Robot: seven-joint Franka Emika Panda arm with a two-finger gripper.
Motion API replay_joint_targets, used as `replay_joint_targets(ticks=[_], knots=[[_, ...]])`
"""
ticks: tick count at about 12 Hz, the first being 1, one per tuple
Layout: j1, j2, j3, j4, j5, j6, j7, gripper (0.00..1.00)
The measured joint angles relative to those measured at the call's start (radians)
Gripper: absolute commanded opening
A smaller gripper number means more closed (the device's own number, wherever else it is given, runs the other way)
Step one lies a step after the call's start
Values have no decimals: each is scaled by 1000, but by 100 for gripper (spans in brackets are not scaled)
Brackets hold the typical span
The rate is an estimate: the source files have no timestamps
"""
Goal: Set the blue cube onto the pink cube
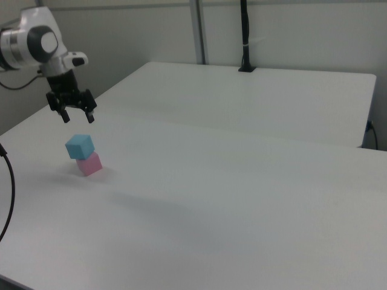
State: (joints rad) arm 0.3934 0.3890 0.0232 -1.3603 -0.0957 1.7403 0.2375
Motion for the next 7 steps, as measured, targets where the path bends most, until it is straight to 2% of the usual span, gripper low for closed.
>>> replay_joint_targets(ticks=[3,6,7], knots=[[-102,-142,-2,-45,0,-140,-60,100],[-285,-254,-5,-126,1,-159,-146,100],[-321,-268,-5,-140,1,-159,-152,100]])
